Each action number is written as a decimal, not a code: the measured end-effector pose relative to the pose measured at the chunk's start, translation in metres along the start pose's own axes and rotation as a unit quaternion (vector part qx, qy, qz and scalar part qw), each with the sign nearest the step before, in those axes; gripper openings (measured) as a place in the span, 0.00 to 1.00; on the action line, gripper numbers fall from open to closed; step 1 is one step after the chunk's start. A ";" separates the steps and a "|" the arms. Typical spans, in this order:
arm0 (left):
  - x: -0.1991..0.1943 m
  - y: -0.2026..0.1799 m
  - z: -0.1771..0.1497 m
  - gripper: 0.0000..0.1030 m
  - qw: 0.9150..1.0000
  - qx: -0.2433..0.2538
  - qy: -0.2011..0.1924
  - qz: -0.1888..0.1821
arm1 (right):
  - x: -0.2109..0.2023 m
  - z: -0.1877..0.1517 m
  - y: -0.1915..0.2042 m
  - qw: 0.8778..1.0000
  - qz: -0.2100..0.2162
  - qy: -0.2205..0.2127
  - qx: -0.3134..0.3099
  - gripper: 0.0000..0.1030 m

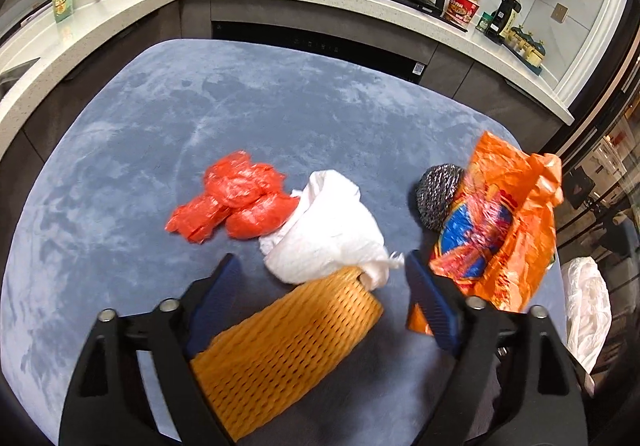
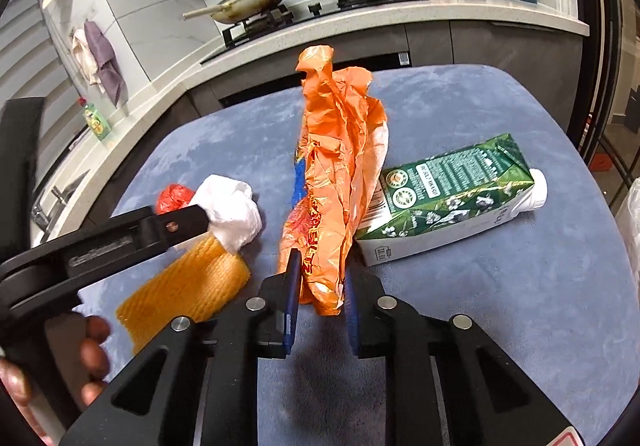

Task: Collect trash
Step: 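Grasp the second orange snack bag with the right tool while the left tool grasps the white tissue, then carry both items over the bin and open both tools to drop them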

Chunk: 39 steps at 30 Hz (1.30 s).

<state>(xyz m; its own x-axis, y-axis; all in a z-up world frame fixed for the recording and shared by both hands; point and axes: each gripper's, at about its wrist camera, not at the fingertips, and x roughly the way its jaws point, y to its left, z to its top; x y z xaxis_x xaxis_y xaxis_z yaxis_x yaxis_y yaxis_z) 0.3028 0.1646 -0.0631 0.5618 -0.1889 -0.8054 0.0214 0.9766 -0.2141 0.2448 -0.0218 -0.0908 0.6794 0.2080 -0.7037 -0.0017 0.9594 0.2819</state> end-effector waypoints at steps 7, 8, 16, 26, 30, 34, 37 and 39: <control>0.021 -0.011 0.005 0.79 1.000 -0.004 0.014 -0.012 | -0.015 0.002 -0.009 1.000 0.003 -0.015 0.007 0.17; 0.024 -0.011 0.005 0.78 1.000 -0.007 0.016 -0.013 | -0.017 0.002 -0.010 1.000 0.002 -0.015 0.008 0.17; 0.028 -0.013 -0.003 0.15 0.999 -0.008 0.029 -0.028 | -0.029 0.000 -0.016 1.000 0.007 -0.022 0.014 0.17; -0.025 -0.025 0.003 0.08 0.999 -0.005 -0.019 -0.046 | -0.082 0.018 -0.024 0.996 0.017 -0.084 0.023 0.17; -0.064 -0.047 0.009 0.08 0.996 0.013 -0.052 -0.064 | -0.115 0.029 -0.032 0.992 0.014 -0.119 0.025 0.17; -0.096 -0.074 0.013 0.08 0.993 0.032 -0.079 -0.086 | -0.149 0.038 -0.046 0.987 0.008 -0.154 0.032 0.17; -0.120 -0.098 0.012 0.08 0.989 0.050 -0.096 -0.105 | -0.176 0.042 -0.059 0.983 -0.002 -0.179 0.038 0.17; -0.135 -0.117 0.011 0.08 0.985 0.064 -0.105 -0.119 | -0.195 0.043 -0.071 0.980 -0.011 -0.196 0.044 0.17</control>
<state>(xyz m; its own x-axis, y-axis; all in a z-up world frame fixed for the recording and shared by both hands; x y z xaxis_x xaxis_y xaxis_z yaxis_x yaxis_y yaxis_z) 0.2333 0.0771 0.0763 0.6869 -0.4022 -0.6053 0.2701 0.9145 -0.3012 0.1440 -0.1385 0.0544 0.9078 0.0825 -0.4111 0.0671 0.9392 0.3367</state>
